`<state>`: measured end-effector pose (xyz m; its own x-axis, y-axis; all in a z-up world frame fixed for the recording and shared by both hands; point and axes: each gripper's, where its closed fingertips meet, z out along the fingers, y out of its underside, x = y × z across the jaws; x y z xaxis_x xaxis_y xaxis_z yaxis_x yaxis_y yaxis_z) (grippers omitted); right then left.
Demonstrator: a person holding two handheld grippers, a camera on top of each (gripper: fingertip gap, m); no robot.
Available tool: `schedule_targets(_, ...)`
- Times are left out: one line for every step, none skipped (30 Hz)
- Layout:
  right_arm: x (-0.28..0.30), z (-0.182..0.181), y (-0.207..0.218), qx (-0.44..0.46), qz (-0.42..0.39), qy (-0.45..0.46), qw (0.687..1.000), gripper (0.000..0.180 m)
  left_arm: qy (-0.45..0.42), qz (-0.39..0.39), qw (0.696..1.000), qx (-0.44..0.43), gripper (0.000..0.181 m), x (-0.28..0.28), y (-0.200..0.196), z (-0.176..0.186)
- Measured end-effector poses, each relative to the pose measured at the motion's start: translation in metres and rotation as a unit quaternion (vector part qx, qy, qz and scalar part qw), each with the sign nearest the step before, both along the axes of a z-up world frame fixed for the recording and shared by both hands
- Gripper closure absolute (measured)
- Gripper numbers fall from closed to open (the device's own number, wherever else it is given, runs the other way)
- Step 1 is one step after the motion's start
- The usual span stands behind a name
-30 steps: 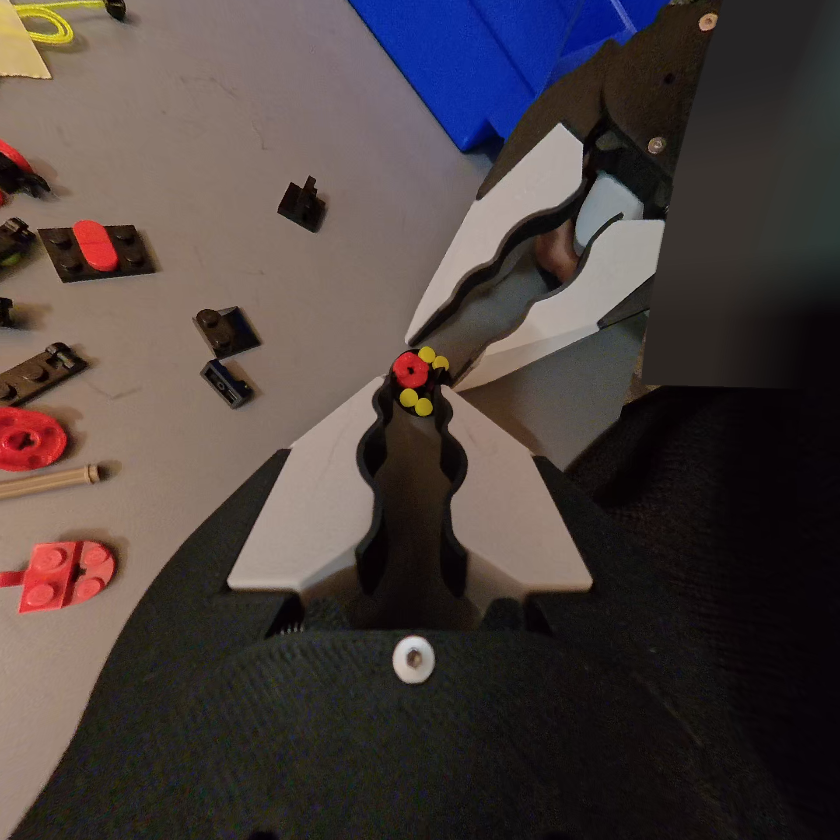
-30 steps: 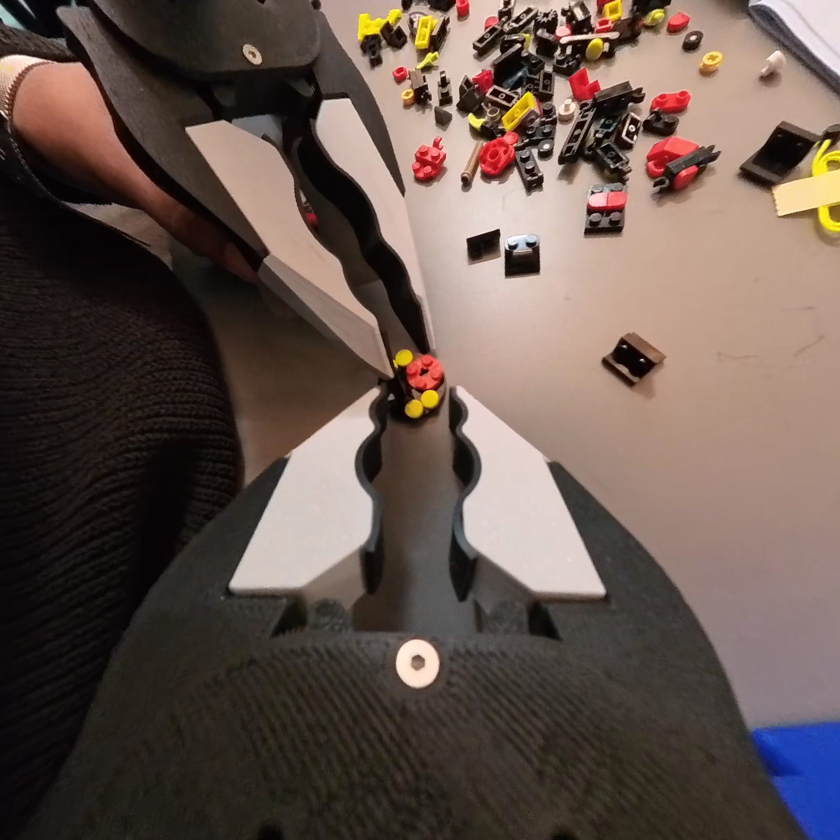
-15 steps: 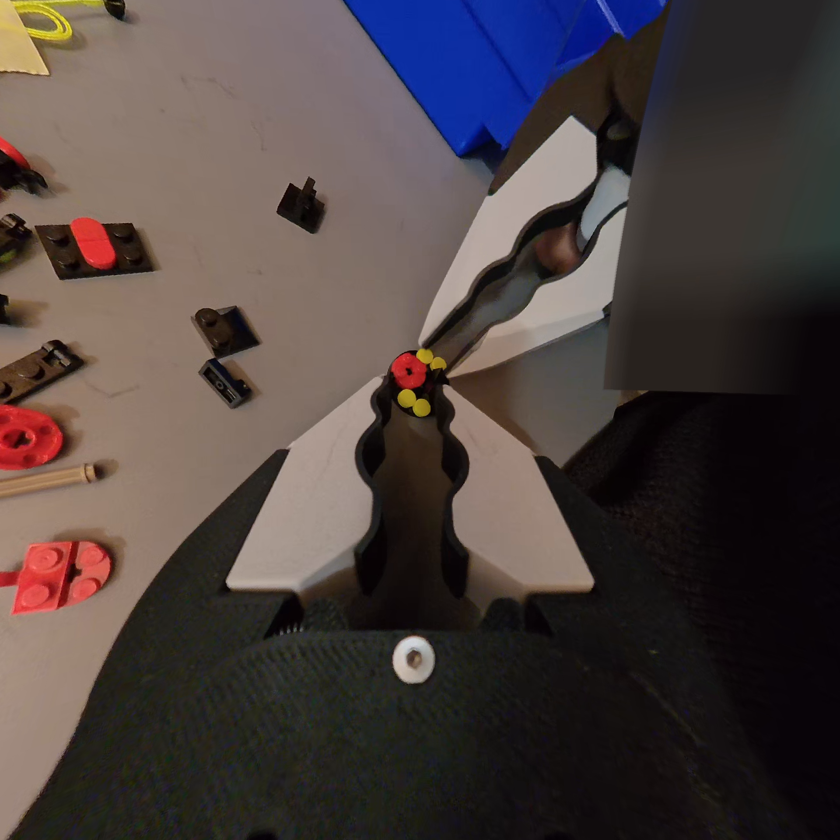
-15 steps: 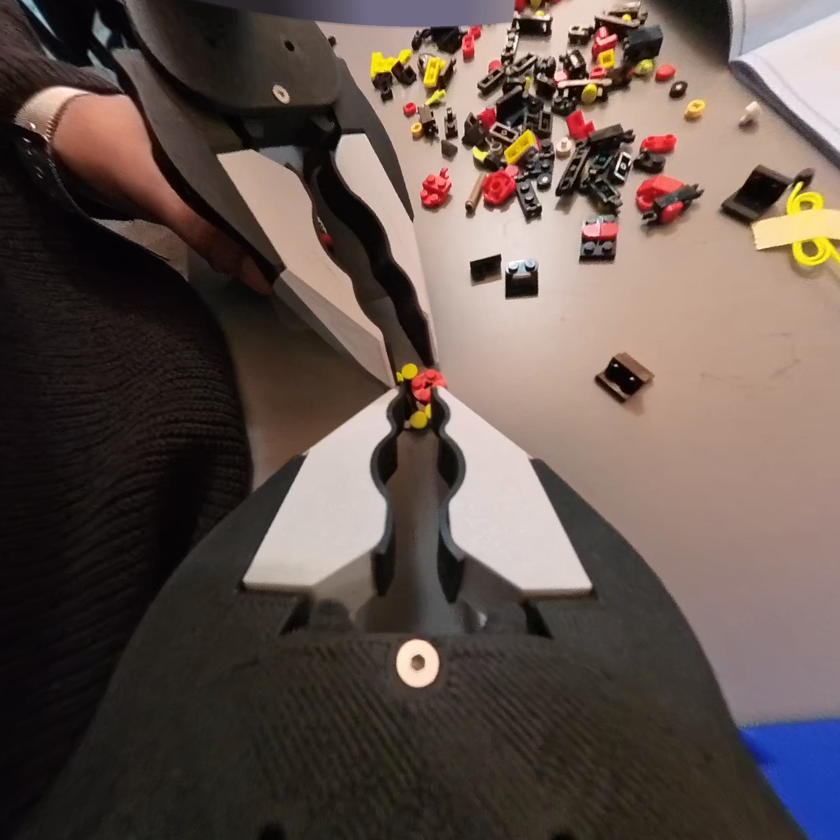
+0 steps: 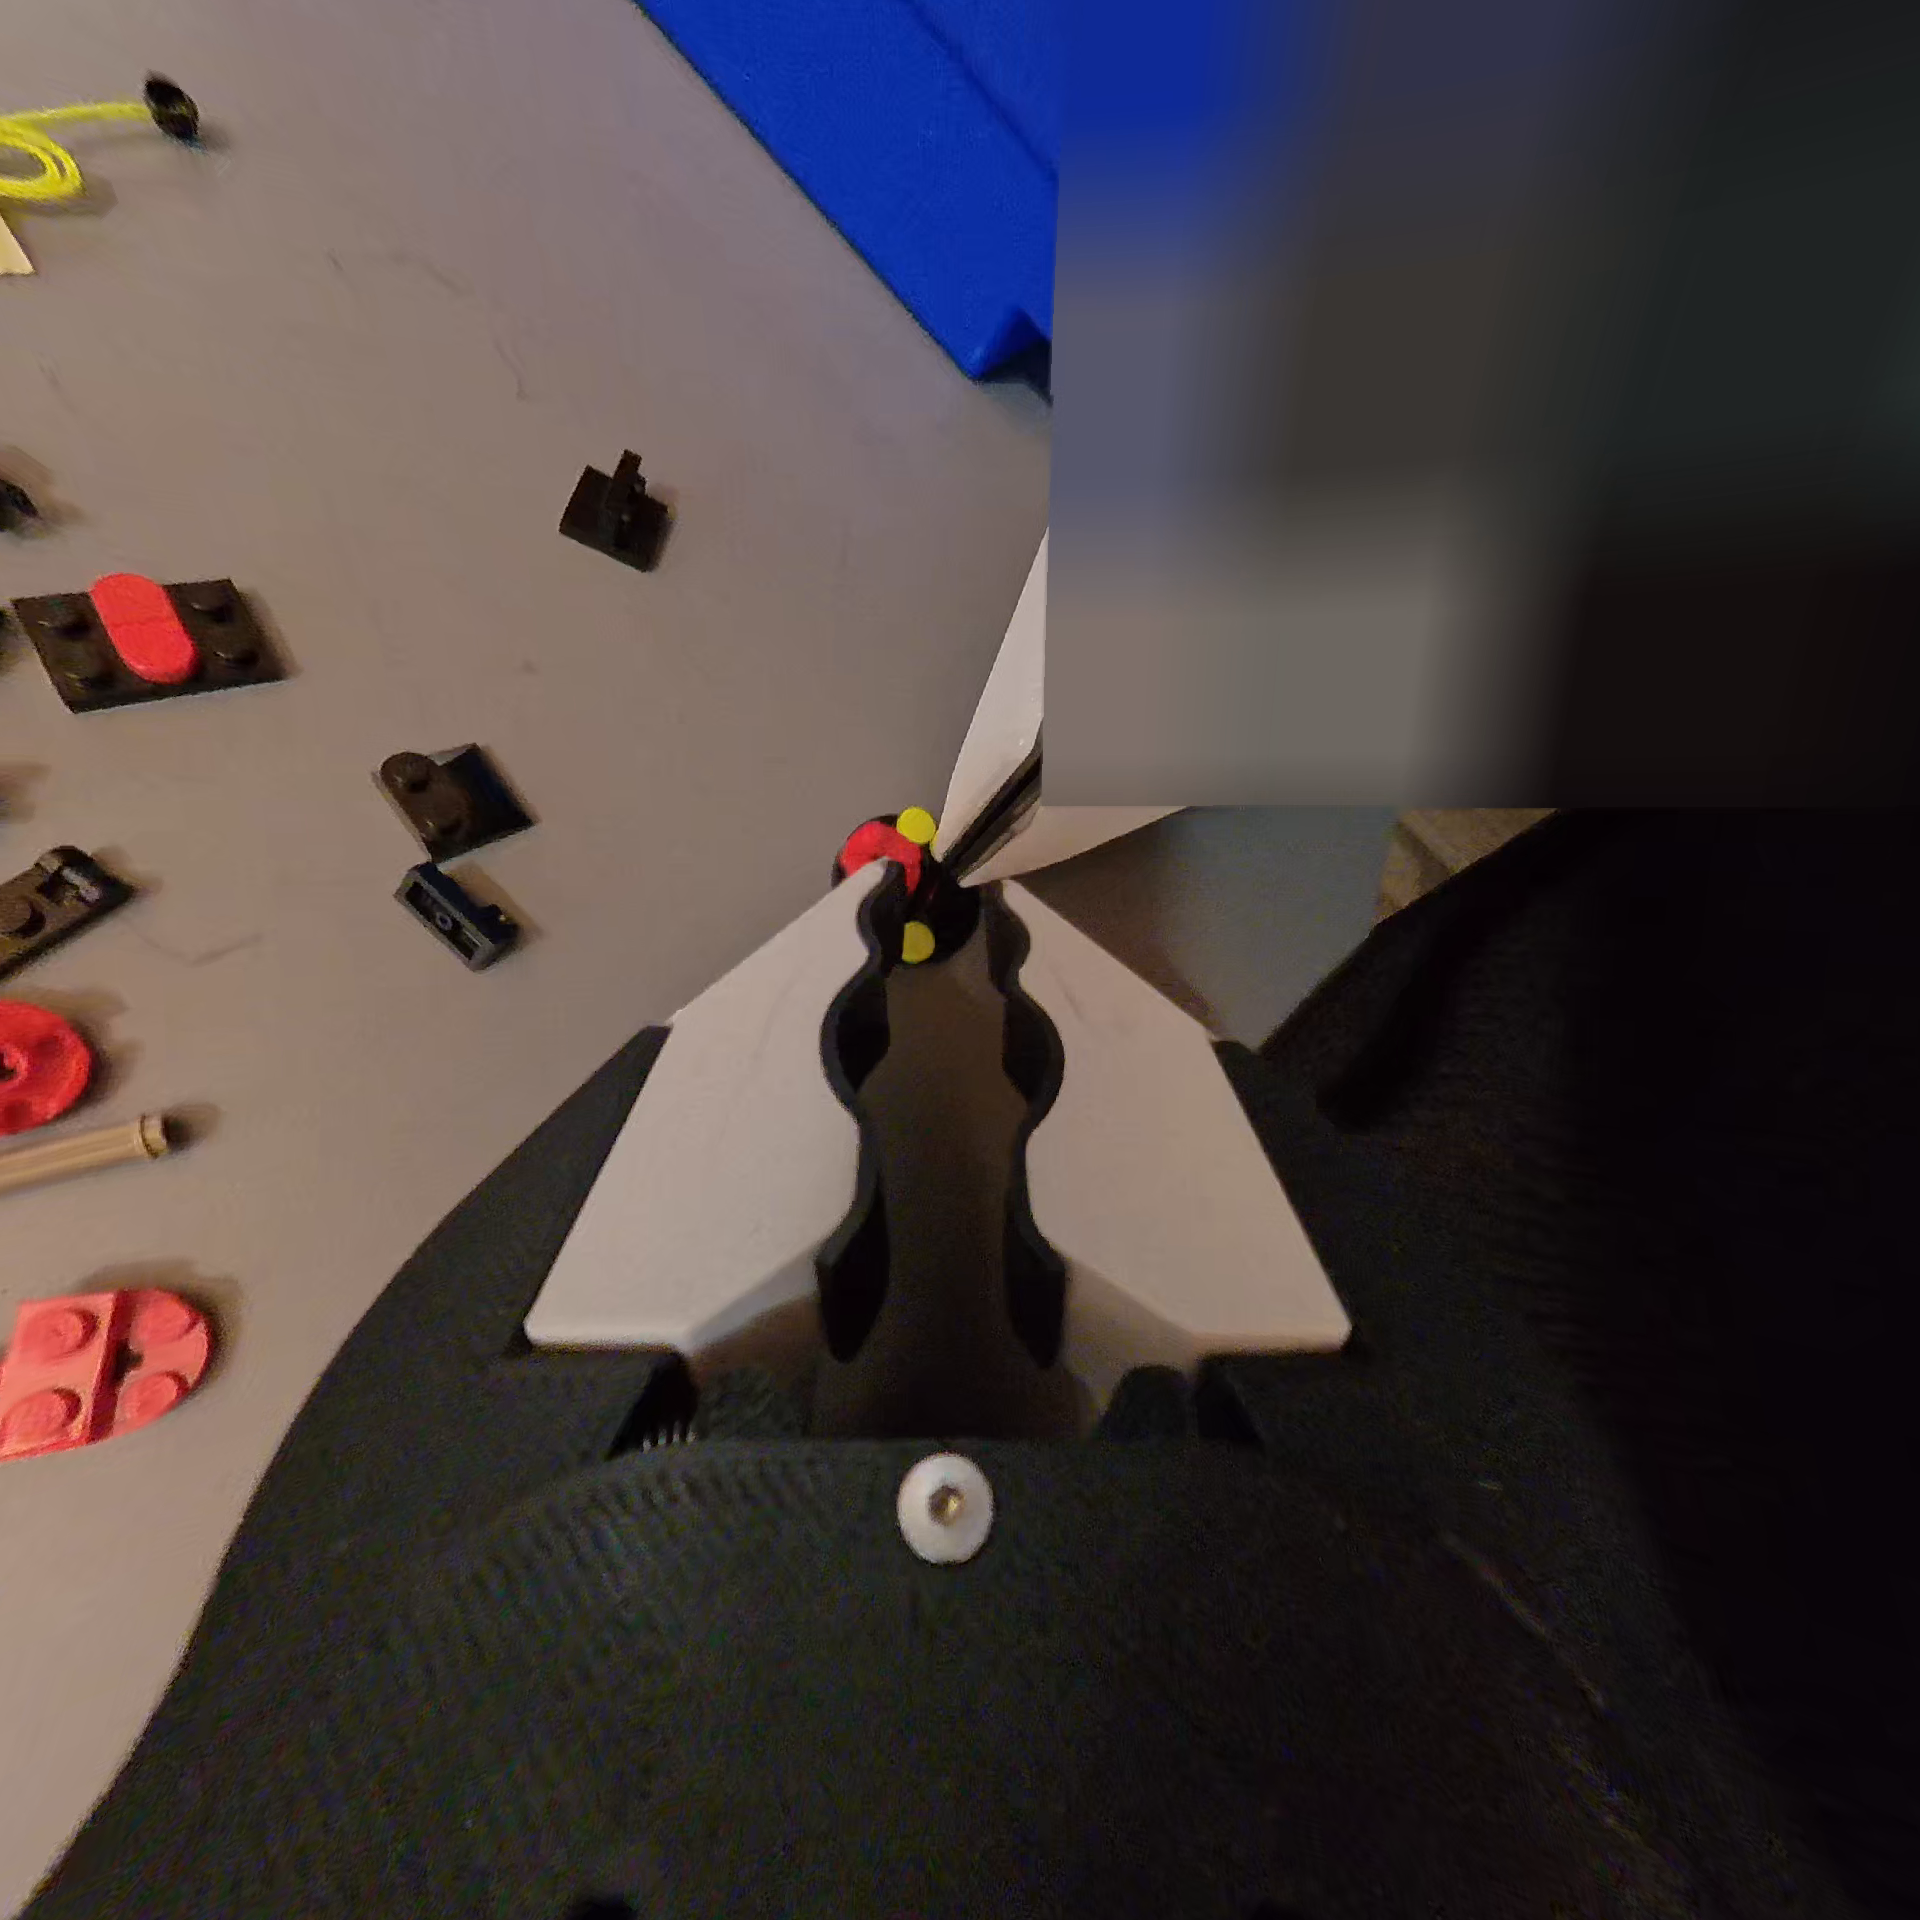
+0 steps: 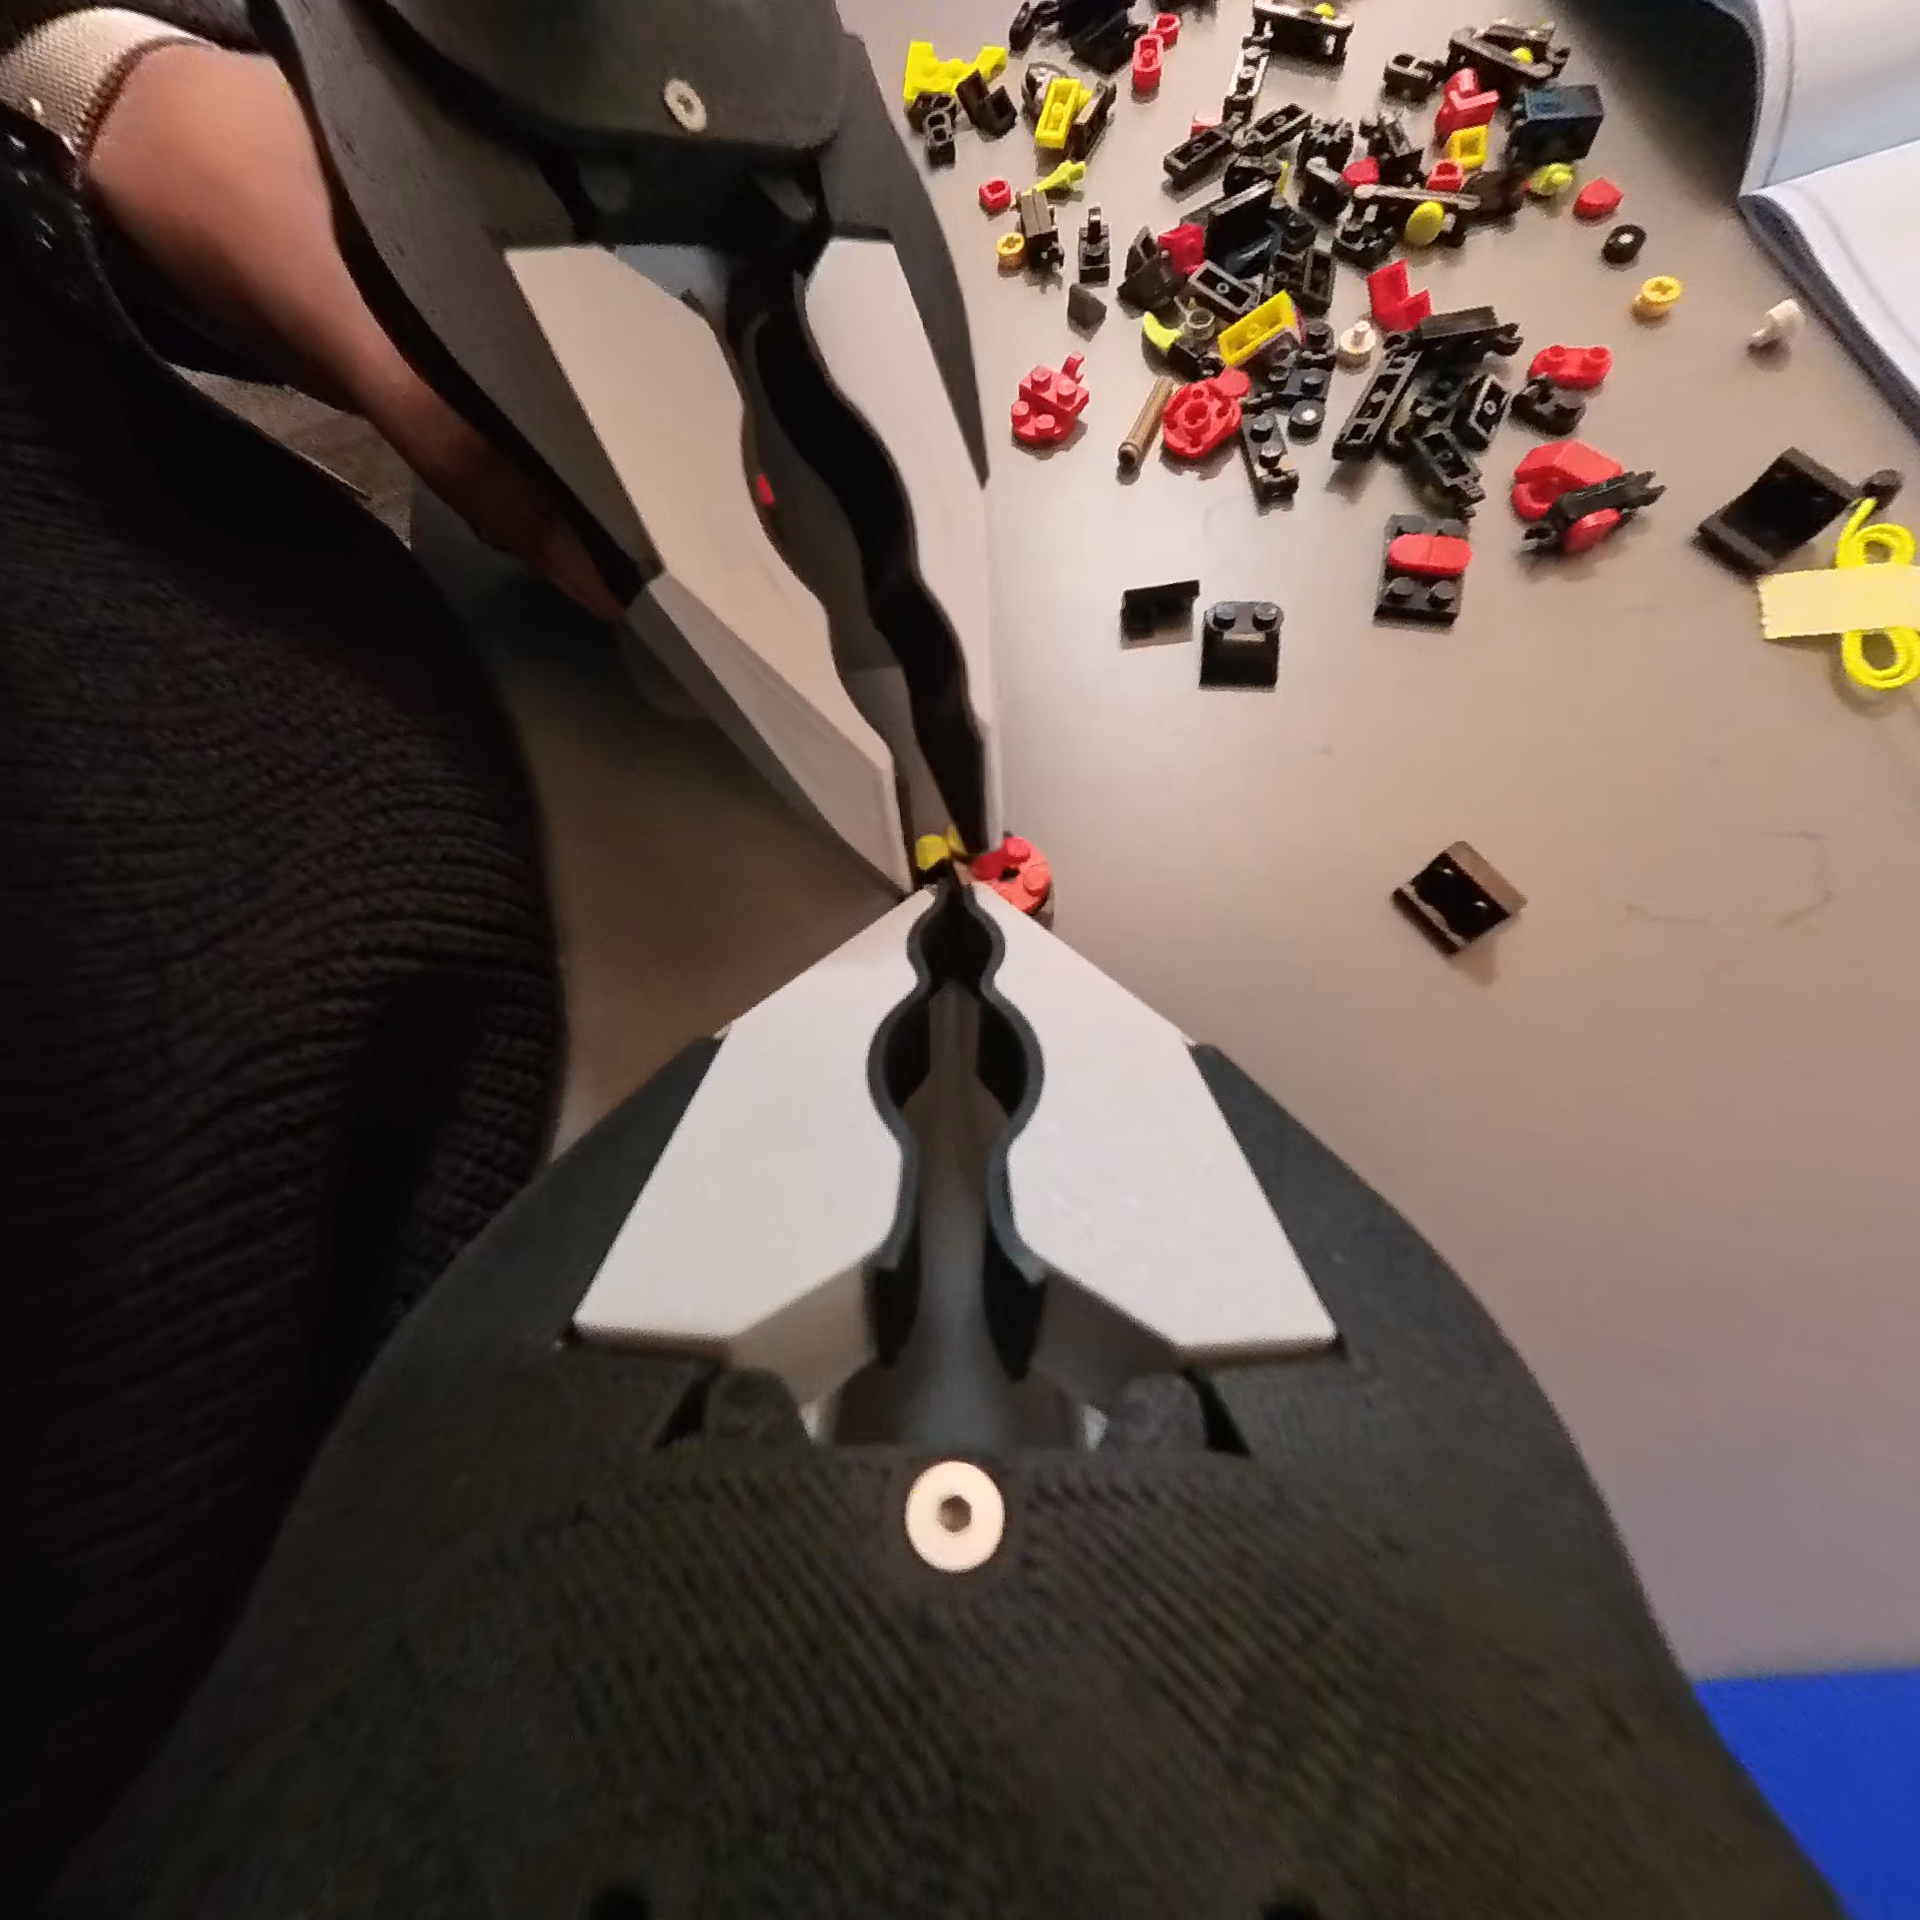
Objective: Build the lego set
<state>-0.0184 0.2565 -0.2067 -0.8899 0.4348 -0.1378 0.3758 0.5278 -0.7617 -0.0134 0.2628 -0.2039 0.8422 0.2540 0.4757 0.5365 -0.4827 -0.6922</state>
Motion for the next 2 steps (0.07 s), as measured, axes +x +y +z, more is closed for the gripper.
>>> schedule_targets(-0.0001,0.0,0.0002,0.0,0.0,0.0,1.0,0.18,-0.003,-0.002,1.0,-0.003,0.17,0.0008,0.0,-0.0011)
schedule_targets(-0.0002,-0.0001,0.0003,0.001,0.0,0.001,1.0,0.18,-0.003,-0.002,1.0,-0.003,0.172,0.0011,0.0002,-0.0009)
